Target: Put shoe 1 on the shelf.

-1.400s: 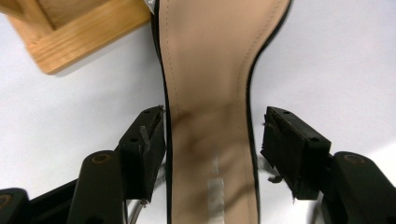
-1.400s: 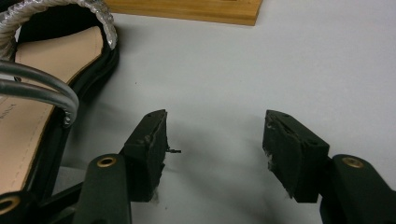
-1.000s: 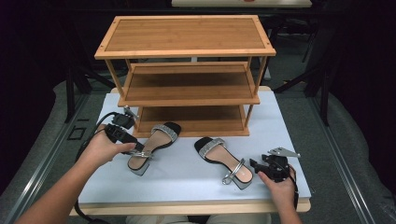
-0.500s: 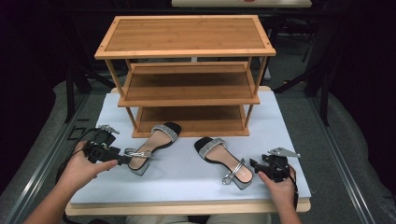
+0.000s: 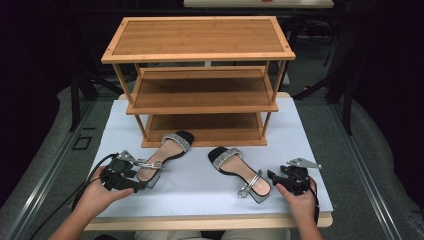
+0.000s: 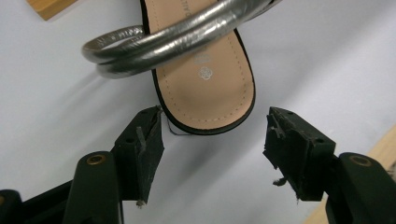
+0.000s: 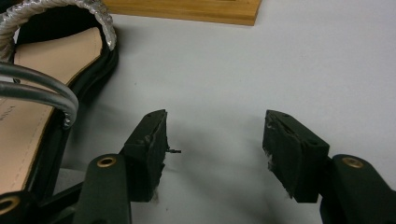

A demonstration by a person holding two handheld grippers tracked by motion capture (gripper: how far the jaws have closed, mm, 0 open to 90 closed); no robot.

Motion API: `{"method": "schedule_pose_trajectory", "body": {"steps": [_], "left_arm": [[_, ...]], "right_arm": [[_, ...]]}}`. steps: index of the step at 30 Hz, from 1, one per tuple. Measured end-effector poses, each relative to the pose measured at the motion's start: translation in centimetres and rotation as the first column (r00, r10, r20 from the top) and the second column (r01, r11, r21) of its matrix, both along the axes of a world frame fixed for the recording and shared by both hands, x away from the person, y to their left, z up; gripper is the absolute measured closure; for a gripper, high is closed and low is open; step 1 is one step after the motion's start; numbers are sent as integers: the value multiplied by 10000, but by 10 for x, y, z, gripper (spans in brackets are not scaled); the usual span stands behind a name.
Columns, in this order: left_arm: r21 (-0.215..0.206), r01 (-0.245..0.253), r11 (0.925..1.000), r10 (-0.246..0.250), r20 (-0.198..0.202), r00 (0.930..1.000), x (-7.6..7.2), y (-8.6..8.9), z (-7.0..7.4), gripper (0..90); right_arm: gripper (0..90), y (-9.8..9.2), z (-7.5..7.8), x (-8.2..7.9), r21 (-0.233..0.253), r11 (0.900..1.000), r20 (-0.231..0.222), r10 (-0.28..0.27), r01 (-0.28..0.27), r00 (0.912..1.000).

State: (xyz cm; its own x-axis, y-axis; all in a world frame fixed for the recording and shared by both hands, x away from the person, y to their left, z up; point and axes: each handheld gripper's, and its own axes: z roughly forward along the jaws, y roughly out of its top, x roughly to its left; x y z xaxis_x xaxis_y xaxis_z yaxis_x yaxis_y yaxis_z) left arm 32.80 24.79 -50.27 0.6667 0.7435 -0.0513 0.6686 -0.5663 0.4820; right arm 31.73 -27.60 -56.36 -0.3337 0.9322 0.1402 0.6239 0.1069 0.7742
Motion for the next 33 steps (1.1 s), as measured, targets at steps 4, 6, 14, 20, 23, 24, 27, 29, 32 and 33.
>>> {"method": "schedule_pose_trajectory", "body": {"steps": [4,6,14,20,23,24,27,29,32,33], "left_arm": [[113,9,9999,-10,64,10000,2,-1,-9,429],[-45,-62,10000,63,94,9999,3,0,-12,453],[-229,-44,9997,52,367,9993,-3,-2,-14,453],[-827,213,9964,-170,523,9985,-5,-11,-20,406],[-813,223,9964,-166,696,9974,-2,-16,-25,356],[-801,202,9966,-140,768,9969,-1,-17,-27,348],[-747,351,9966,-281,922,9953,3,-19,-33,332],[-797,445,9958,-358,1079,9935,4,-20,-35,325],[-749,404,9964,-315,1167,9927,3,-20,-35,330],[-761,369,9964,-280,1146,9930,3,-21,-34,332]], "right_arm": [[396,0,0,0,26,10000,-3,17,-17,10000],[396,0,0,0,24,10000,-4,30,-30,10000],[396,0,0,0,0,10000,-12,18,-18,10000],[396,0,0,0,-18,10000,-8,47,-47,10000],[396,0,0,0,-15,10000,-18,58,-58,10000],[396,0,0,0,-16,10000,-13,56,-56,10000],[396,0,0,0,-4,10000,-18,38,-38,10000],[396,0,0,0,20,10000,-22,53,-53,10000],[396,0,0,1,-19,10000,-19,82,-82,10000],[396,0,0,1,-23,10000,-25,84,-84,10000]]}}
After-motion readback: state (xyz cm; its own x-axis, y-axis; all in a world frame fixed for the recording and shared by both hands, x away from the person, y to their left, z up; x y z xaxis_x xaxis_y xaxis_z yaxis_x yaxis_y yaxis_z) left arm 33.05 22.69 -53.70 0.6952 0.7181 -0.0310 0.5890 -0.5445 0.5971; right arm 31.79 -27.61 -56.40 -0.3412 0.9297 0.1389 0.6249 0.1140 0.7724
